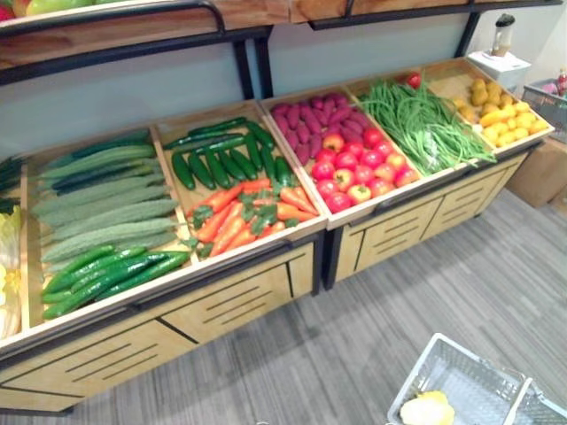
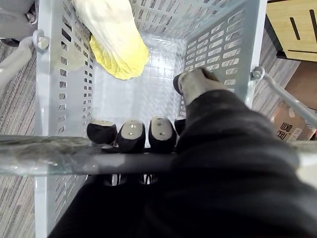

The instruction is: Pick vegetable in the basket

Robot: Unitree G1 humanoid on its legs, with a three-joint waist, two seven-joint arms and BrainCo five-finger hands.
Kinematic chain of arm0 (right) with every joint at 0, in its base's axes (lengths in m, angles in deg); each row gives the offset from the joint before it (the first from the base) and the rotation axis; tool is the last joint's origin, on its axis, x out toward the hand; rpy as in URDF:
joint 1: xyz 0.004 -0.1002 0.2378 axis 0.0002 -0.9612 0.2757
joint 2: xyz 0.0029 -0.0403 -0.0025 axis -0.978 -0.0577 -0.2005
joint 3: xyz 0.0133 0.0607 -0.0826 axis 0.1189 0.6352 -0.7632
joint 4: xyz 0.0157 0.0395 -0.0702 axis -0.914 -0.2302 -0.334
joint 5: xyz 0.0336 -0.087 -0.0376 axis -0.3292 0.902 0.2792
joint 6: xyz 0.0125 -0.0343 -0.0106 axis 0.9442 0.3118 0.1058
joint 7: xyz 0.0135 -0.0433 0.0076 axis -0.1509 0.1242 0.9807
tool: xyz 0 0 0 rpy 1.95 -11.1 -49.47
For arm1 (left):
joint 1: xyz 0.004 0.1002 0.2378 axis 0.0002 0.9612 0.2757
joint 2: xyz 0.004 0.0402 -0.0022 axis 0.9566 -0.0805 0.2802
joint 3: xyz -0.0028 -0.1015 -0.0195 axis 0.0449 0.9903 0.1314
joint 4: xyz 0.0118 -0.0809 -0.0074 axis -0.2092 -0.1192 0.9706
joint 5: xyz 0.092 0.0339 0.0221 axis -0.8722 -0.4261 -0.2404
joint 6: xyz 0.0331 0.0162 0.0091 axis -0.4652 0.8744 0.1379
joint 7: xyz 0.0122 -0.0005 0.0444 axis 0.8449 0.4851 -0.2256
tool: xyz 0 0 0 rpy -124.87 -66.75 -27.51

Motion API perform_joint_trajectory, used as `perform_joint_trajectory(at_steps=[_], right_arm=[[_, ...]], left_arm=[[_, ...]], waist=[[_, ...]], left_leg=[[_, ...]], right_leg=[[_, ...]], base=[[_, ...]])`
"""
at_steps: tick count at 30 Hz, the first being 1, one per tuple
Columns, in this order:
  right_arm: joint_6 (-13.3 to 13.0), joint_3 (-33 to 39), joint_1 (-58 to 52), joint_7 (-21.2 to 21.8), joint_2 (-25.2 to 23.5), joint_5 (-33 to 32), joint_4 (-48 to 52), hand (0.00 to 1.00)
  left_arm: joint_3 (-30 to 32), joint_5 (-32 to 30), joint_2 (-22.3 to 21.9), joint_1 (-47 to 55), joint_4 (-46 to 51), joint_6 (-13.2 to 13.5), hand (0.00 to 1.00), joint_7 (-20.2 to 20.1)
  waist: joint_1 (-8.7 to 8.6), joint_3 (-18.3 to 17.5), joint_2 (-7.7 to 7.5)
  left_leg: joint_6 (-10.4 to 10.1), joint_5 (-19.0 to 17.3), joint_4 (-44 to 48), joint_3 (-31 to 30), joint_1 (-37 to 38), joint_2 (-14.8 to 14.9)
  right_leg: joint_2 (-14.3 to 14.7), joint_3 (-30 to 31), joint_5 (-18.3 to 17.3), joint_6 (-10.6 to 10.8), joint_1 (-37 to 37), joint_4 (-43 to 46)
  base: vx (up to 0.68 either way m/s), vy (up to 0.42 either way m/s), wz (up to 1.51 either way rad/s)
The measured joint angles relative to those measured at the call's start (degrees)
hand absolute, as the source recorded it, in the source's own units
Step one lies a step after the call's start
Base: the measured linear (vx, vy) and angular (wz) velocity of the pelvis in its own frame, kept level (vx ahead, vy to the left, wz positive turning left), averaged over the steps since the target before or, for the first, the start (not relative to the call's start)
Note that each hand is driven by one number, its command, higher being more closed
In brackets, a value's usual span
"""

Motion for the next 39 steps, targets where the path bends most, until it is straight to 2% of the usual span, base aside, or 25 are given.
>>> perform_joint_trajectory(at_steps=[3, 4, 5, 6, 7, 8, 9, 10, 11, 12, 13, 15, 16, 18, 22, 24, 26, 28, 29, 30, 31, 35, 36, 37, 39], right_arm=[[-0.1, 0.2, 0.6, 0.0, 1.5, 0.0, -1.4, 1.00], [-0.1, 0.0, 1.8, 0.0, 2.6, 0.0, -2.2, 1.00], [-0.2, 0.0, 2.5, -0.1, 2.7, -0.1, -2.3, 1.00], [-0.2, -0.2, 3.5, 0.0, 2.4, -0.1, -2.3, 1.00], [-0.3, -1.0, 3.9, 0.0, 2.2, -0.1, -2.3, 1.00], [-0.4, -1.5, 4.0, 0.0, 2.1, -0.1, -2.3, 1.00], [-0.7, -2.9, 4.0, 0.1, 1.5, -0.1, -2.6, 1.00], [-1.1, -4.3, 4.1, 0.3, 1.1, 0.1, -3.1, 1.00], [-1.1, -4.7, 4.2, 0.5, 1.1, 0.1, -3.4, 1.00], [-1.1, -5.7, 4.3, 0.6, 1.0, 0.1, -3.7, 1.00], [-1.1, -5.8, 4.2, 0.6, 0.6, 0.1, -4.0, 1.00], [-1.1, -5.2, 3.8, 0.5, 0.3, 0.0, -3.9, 1.00], [-1.1, -5.0, 3.7, 0.5, 0.3, 0.0, -2.9, 1.00], [-0.9, -5.1, 3.4, 0.5, -0.7, -0.2, -1.8, 1.00], [-1.1, -5.7, 1.7, 0.5, -2.7, -0.2, 0.0, 1.00], [-1.1, -5.6, 1.0, 0.6, -2.7, -0.2, 0.1, 1.00], [-1.0, -5.5, 0.3, 0.6, -3.1, -0.2, 0.2, 1.00], [-1.0, -5.5, -1.0, 0.6, -3.2, -0.3, 0.4, 1.00], [-1.0, -5.4, -1.9, 0.4, -2.8, -0.9, 0.6, 1.00], [-0.9, -5.4, -2.0, 0.4, -2.6, -1.0, 0.6, 1.00], [-0.9, -4.9, -2.2, 0.5, -2.1, -1.1, 0.7, 1.00], [-0.8, -1.9, -2.4, 0.5, -2.2, -1.1, 1.4, 1.00], [-0.6, -1.4, -2.4, 0.5, -2.2, -1.1, 2.1, 1.00], [-0.3, -1.3, -2.3, 0.5, -2.2, -1.1, 2.4, 1.00], [0.1, -1.8, -2.1, 0.4, -1.8, -1.1, 2.4, 1.00]], left_arm=[[-3.1, -0.2, 1.2, -0.2, -2.0, 0.0, 0.00, 0.1], [-4.8, -0.8, 1.8, -0.1, -3.1, 0.0, 0.00, 0.0], [-6.4, -1.3, 2.9, -0.1, -3.6, 0.0, 0.00, -0.1], [-7.6, -1.6, 4.4, 0.3, -3.8, -0.1, 0.00, -0.3], [-8.2, -1.7, 5.0, 0.6, -3.6, -0.1, 0.00, -0.5], [-8.4, -1.7, 5.7, 0.6, -3.6, -0.1, 0.00, -0.5], [-8.4, -1.7, 7.3, 0.4, -3.7, -0.2, 0.00, -0.5], [-8.3, -1.7, 8.2, -0.1, -3.8, -0.2, 0.00, -0.6], [-8.0, -1.8, 8.1, -0.2, -3.8, -0.2, 0.00, -0.6], [-7.5, -1.8, 7.7, -0.7, -4.3, -0.2, 0.00, -0.7], [-5.4, -2.1, 7.1, -1.4, -5.2, -0.2, 0.00, -1.0], [-1.5, -3.0, 4.1, -2.2, -5.3, -0.7, 0.00, -1.5], [-0.3, -3.4, 2.9, -2.6, -5.2, -0.7, 0.00, -1.7], [1.3, -4.0, 1.7, -2.7, -4.4, -0.7, 0.00, -1.8], [2.3, -4.4, 1.6, -3.0, -2.4, -0.7, 0.00, -1.8], [3.7, -4.3, 1.1, -2.9, -2.4, -0.8, 0.00, -1.8], [4.5, -4.3, 1.2, -2.5, -2.4, -0.9, 0.00, -1.8], [4.5, -4.2, 1.3, -2.6, -2.2, -0.9, 0.00, -1.7], [4.5, -4.1, 1.0, -2.7, -1.1, -0.9, 0.00, -1.6], [4.4, -4.0, 0.9, -2.6, -1.1, -0.9, 0.00, -1.6], [4.5, -3.6, 0.5, -2.3, -1.1, -0.9, 0.00, -1.6], [5.8, -3.2, -0.2, -2.3, -0.9, -1.2, 0.00, -1.0], [6.5, -3.2, -0.5, -2.3, -0.9, -1.3, 0.00, -1.0], [7.4, -3.2, -0.8, -2.2, -0.9, -1.3, 0.00, -0.7], [7.4, -3.2, -1.1, -2.0, -0.9, -1.2, 0.00, -0.5]], waist=[[-0.95, -0.3, 0.30], [-1.04, -0.3, 0.43], [-1.17, -0.2, -0.32], [-1.22, -0.2, -1.44], [-1.15, -0.3, -1.80], [-1.13, -0.3, -2.16], [-1.20, -0.1, -3.40], [-1.18, -0.1, -3.75], [-1.15, -0.1, -3.73], [-1.19, 0.0, -3.72], [-1.25, 0.2, -4.92], [-1.17, 1.0, -2.65], [-1.18, 1.4, -1.04], [-1.07, 1.2, -0.34], [-0.85, 0.5, -1.53], [-0.86, 0.0, -1.35], [-0.91, -0.1, -1.53], [-1.38, -0.2, -1.80], [-1.15, -0.1, -1.35], [-1.15, -0.1, -1.30], [-1.15, 0.0, -1.07], [-1.18, -0.1, -0.88], [-1.13, 0.0, -0.92], [-1.06, 0.0, -0.92], [-0.84, -0.1, -0.78]], left_leg=[[1.0, -3.4, -1.4, -1.2, 0.6, -3.2], [1.0, -4.8, -3.0, -1.2, 1.5, -4.4], [0.8, -5.1, -3.4, -0.6, 2.1, -5.8], [1.1, -5.3, -3.5, 0.2, 3.1, -6.8], [1.4, -5.4, -3.8, 0.3, 4.0, -7.2], [1.7, -5.6, -3.9, 0.4, 4.4, -7.3], [1.9, -5.8, -4.1, 0.3, 5.2, -6.7], [1.6, -5.6, -4.6, 0.1, 5.3, -5.4], [1.3, -5.4, -4.9, 0.1, 5.5, -4.7], [0.6, -5.0, -5.6, 0.3, 5.8, -3.7], [0.3, -4.9, -5.9, 0.6, 6.4, -4.1], [0.1, -4.5, -6.7, 2.5, 7.5, -2.1], [-0.5, -4.4, -7.3, 3.4, 8.9, -0.8], [-1.7, -2.8, -8.6, 3.3, 10.2, -0.9], [-1.6, -1.3, -10.8, 2.3, 8.7, -3.1], [-1.4, -0.9, -10.4, 1.4, 7.9, -2.8], [-1.4, -1.0, -6.0, 0.2, 5.8, -2.7], [0.6, -2.1, 3.8, -0.6, 1.3, -1.2], [1.7, -1.6, 12.8, -2.9, -3.3, 0.3], [2.0, -1.4, 13.9, -3.2, -3.8, 0.3], [3.4, -0.3, 16.1, -4.1, -4.7, 0.3], [3.1, -0.1, 12.2, -2.4, -3.9, 0.8], [3.2, -1.6, 9.8, -1.2, -2.7, 0.6], [3.3, -2.5, 6.7, -1.3, -1.4, 0.5], [3.9, -1.7, 1.9, -2.0, -0.1, 0.6]], right_leg=[[-2.8, 0.7, 0.1, 0.4, -1.4, 3.1], [-4.5, 3.7, 0.1, 0.4, -5.1, 9.9], [-6.1, 6.6, 0.5, -0.3, -8.5, 15.8], [-7.4, 9.9, 1.9, -2.6, -12.1, 22.2], [-8.0, 11.9, 2.8, -4.1, -14.3, 26.1], [-7.9, 13.4, 2.6, -4.1, -15.5, 28.0], [-5.6, 15.7, 0.3, -4.2, -16.4, 29.5], [-2.1, 16.3, -2.5, -4.2, -16.9, 28.2], [-0.2, 16.0, -3.3, -4.6, -17.3, 26.9], [3.5, 15.7, -3.5, -4.8, -17.9, 21.6], [5.1, 16.0, -2.3, -4.0, -16.3, 13.1], [7.0, 14.3, -1.0, -4.0, -13.1, 11.6], [7.7, 14.6, -1.0, -4.0, -13.3, 14.0], [7.7, 14.6, -1.6, -4.8, -13.4, 16.3], [4.1, 11.5, -5.8, -4.3, -13.2, 16.5], [4.0, 9.8, -6.1, -4.6, -12.7, 15.7], [3.4, 8.1, -7.5, -4.3, -10.9, 15.3], [3.1, 6.2, -8.3, -4.4, -8.8, 14.2], [2.8, 4.8, -8.7, -4.5, -6.9, 13.8], [2.7, 4.7, -8.8, -4.5, -6.6, 13.8], [2.3, 4.3, -8.9, -4.5, -5.4, 13.4], [2.2, 4.2, -7.5, -4.8, -5.3, 11.5], [2.3, 5.1, -6.9, -5.0, -5.4, 10.6], [2.2, 6.2, -6.6, -4.6, -5.4, 10.3], [2.3, 8.5, -6.1, -3.6, -5.7, 10.1]], base=[[0.05, 0.217, 0.03], [-0.01, 0.188, -0.11], [-0.03, 0.271, -0.21], [-0.02, 0.191, -0.23], [0.01, 0.148, -0.20], [0.08, 0.009, -0.04], [0.14, -0.059, 0.11], [0.15, -0.098, 0.12], [0.16, -0.163, 0.03], [0.17, -0.187, 0.02], [0.17, -0.205, 0.06], [0.20, -0.131, 0.12], [0.18, -0.054, 0.13], [0.09, -0.011, 0.23], [0.02, -0.018, 0.42], [-0.01, -0.026, 0.41], [-0.02, -0.060, 0.54], [0.00, -0.104, 0.66], [0.00, -0.061, 0.46], [0.00, -0.050, 0.41], [0.02, -0.020, 0.22], [0.04, 0.054, 0.06], [0.06, 0.138, -0.23], [0.04, 0.115, -0.32], [0.04, 0.210, -0.63]])
